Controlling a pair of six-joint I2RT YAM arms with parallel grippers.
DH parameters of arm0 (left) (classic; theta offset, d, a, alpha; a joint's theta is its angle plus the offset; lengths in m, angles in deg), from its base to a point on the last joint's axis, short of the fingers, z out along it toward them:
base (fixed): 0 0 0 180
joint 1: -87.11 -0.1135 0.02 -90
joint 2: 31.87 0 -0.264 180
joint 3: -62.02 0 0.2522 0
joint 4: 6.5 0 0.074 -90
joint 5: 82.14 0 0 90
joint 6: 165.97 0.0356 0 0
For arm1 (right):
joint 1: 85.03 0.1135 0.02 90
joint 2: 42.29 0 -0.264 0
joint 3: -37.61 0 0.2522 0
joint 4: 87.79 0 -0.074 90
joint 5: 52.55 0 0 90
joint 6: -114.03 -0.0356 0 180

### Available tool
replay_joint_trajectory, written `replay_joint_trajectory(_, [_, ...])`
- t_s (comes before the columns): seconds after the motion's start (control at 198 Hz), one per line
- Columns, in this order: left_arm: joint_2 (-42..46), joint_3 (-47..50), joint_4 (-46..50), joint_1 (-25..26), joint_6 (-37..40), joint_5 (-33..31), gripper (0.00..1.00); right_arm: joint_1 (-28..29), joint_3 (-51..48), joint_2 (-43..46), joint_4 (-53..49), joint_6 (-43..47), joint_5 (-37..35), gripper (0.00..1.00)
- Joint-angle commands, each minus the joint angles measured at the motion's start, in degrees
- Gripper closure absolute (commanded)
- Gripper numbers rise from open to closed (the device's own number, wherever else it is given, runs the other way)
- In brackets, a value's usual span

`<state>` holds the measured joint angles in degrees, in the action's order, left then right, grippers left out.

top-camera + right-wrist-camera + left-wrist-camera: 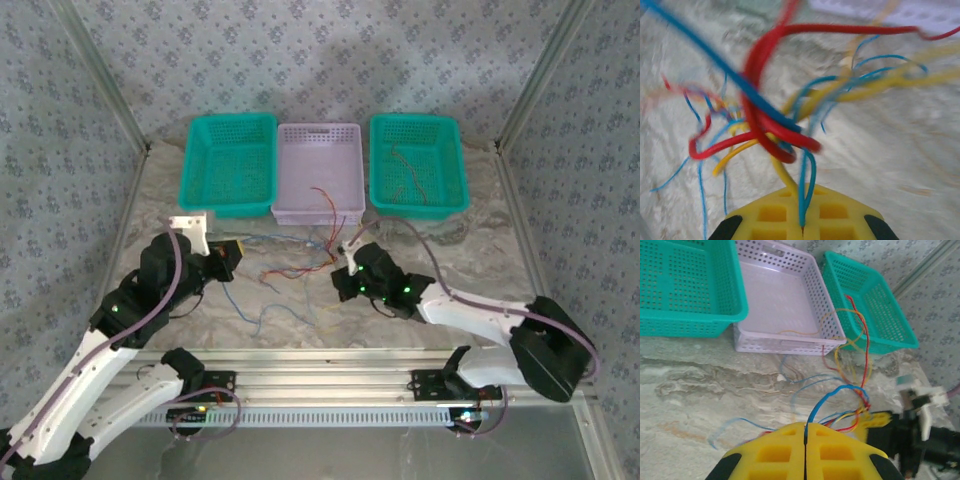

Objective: Untangle the cables

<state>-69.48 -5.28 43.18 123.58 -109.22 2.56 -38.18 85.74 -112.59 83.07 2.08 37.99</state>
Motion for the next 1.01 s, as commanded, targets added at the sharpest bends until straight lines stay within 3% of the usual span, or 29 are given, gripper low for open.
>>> replay_joint_trajectory(0.0, [0.53, -3.9, 2.47, 0.23, 1.69, -5.59, 1.0, -5.72, -2.26, 4.68, -6.87, -0.97, -1.56, 1.0])
replay_joint_trajectory(0.146, [-0.44, -5.89, 5.53, 0.12, 2.58, -9.06, 1.0, -13.37, -4.14, 9.44, -10.23, -1.22, 2.49, 1.0])
replay_joint_trajectory(0.519, [-3.47, -10.68, 9.69, 0.09, 4.6, -12.3, 1.0, -25.35, -5.5, 20.45, -20.38, -4.02, 1.57, 1.0])
replay_joint_trajectory(0.711, [-2.59, -10.48, 8.22, 0.09, 5.09, -11.11, 1.0, -28.66, -6.07, 25.42, -22.5, -5.78, -0.46, 1.0])
replay_joint_trajectory(1.004, [-1.09, -7.97, 1.41, 0.04, 4.45, -6.68, 1.0, -30.72, -6.77, 27.94, -17.85, -4.99, 5.16, 1.0])
